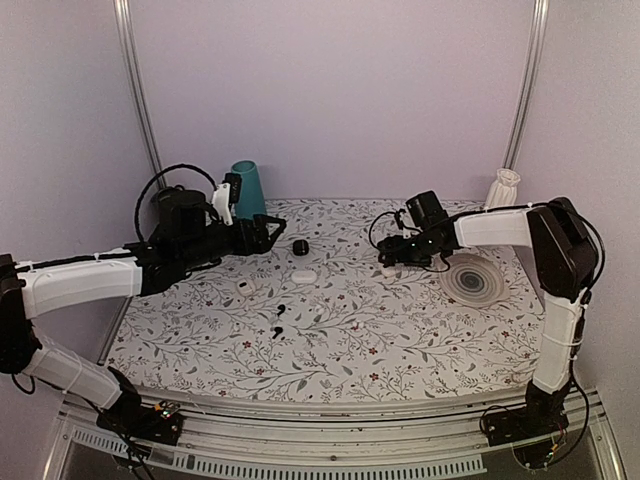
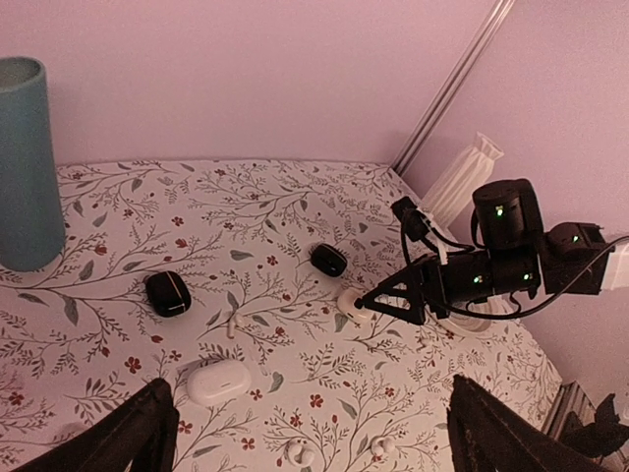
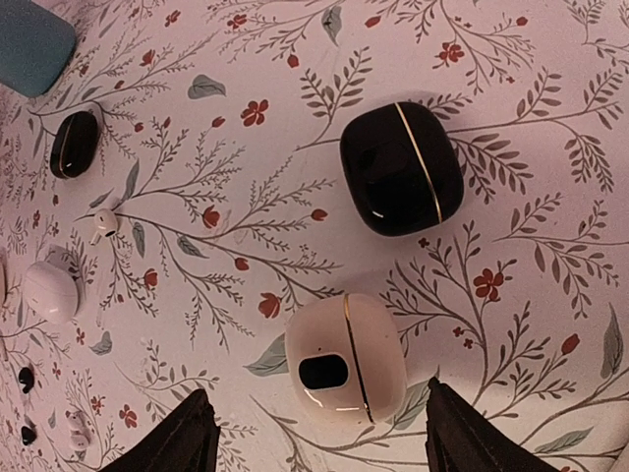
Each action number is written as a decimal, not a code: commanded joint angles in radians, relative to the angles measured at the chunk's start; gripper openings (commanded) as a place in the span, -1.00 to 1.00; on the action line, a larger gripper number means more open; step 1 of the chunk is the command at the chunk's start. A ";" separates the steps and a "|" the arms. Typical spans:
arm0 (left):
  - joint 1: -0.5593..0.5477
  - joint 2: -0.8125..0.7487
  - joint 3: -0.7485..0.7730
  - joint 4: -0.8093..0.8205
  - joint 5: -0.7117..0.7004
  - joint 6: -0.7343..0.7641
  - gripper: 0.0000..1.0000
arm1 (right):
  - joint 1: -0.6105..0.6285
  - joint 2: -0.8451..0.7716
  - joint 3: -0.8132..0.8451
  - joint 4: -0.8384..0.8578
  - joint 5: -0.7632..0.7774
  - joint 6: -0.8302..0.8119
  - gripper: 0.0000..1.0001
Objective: Insert the wireless bluetooth earbuds into the charging case
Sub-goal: Pick up the charging case from the center of the board.
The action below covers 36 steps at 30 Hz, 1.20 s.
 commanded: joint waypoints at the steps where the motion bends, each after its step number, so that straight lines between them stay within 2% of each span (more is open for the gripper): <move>1: 0.019 0.013 -0.008 0.017 0.021 -0.006 0.92 | 0.024 0.069 0.078 -0.095 0.102 -0.032 0.44; 6: 0.021 0.014 -0.004 0.017 0.024 -0.007 0.92 | 0.025 0.106 0.110 -0.123 0.164 -0.038 0.41; 20: 0.030 0.020 -0.003 0.016 0.041 -0.029 0.92 | 0.069 0.214 0.210 -0.185 0.219 -0.086 0.27; 23: 0.031 0.015 -0.011 0.016 0.045 -0.036 0.92 | 0.073 0.217 0.211 -0.179 0.217 -0.083 0.19; 36: 0.053 0.024 -0.022 0.038 0.095 -0.082 0.92 | 0.097 0.185 0.209 -0.171 0.217 -0.086 -0.46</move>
